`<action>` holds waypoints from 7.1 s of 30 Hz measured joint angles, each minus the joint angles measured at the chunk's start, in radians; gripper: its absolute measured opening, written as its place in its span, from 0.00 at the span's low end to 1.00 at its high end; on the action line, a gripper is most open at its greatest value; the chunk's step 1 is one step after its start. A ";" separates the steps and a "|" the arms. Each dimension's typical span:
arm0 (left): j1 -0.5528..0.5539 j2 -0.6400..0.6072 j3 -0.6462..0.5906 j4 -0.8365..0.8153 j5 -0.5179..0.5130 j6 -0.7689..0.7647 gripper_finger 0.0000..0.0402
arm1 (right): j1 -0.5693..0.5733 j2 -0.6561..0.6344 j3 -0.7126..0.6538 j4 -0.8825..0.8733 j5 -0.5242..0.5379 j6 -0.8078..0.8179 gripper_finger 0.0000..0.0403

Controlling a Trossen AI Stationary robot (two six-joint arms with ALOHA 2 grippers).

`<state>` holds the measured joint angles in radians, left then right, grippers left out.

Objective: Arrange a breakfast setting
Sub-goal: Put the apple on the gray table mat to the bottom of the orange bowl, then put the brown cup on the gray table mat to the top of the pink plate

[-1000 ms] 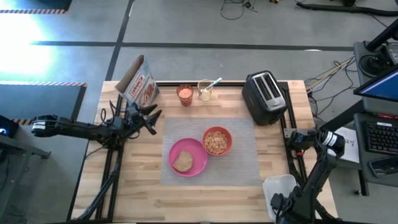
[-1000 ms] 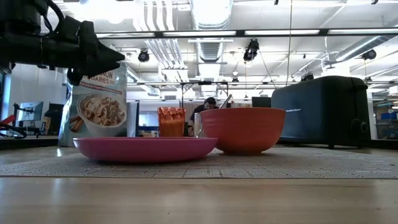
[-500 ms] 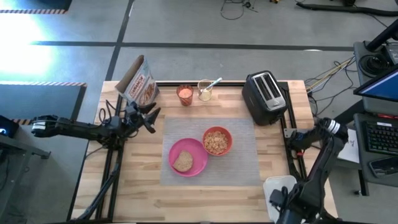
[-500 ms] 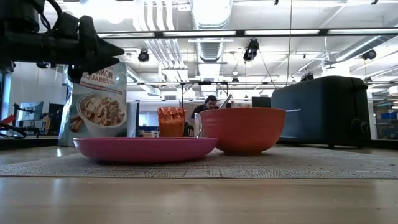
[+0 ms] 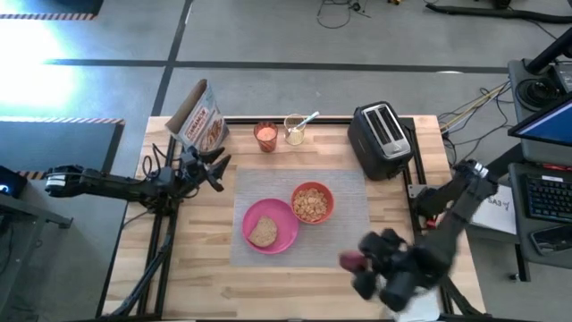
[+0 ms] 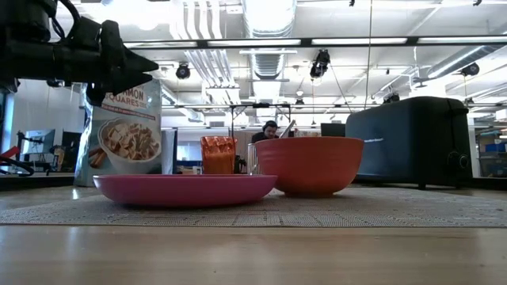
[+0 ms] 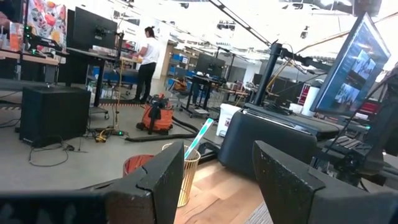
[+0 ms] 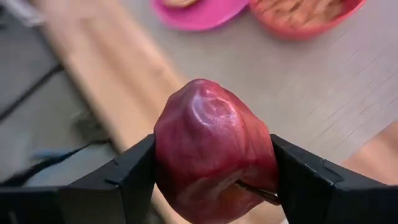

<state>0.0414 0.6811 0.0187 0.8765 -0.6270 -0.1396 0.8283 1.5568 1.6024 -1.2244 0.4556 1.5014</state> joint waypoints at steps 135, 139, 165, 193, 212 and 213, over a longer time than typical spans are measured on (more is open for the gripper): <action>-0.006 0.226 0.276 -0.185 -0.009 0.094 0.44 | -0.479 0.408 0.380 -0.057 -0.165 -0.918 0.81; -0.004 0.210 0.277 -0.178 -0.101 0.119 0.44 | -0.475 0.408 0.380 -0.058 -0.166 -0.918 0.81; 0.127 0.467 0.617 -0.978 0.226 0.440 0.44 | -0.470 0.408 0.380 -0.234 -0.193 -0.946 0.81; 0.434 0.960 0.878 -0.849 0.458 0.714 0.42 | -0.464 0.408 0.378 -0.206 -0.027 -0.998 0.81; 0.463 0.968 1.021 -1.234 0.592 0.703 0.01 | -0.464 0.408 0.373 -0.206 -0.027 -0.989 0.81; 0.458 0.964 1.031 -1.274 0.591 0.702 0.01 | -0.464 0.408 0.373 -0.207 -0.027 -0.989 0.81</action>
<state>0.4992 1.6455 1.0493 -0.3977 -0.0357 0.5626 0.3641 1.9644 1.9759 -1.4311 0.4286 0.5121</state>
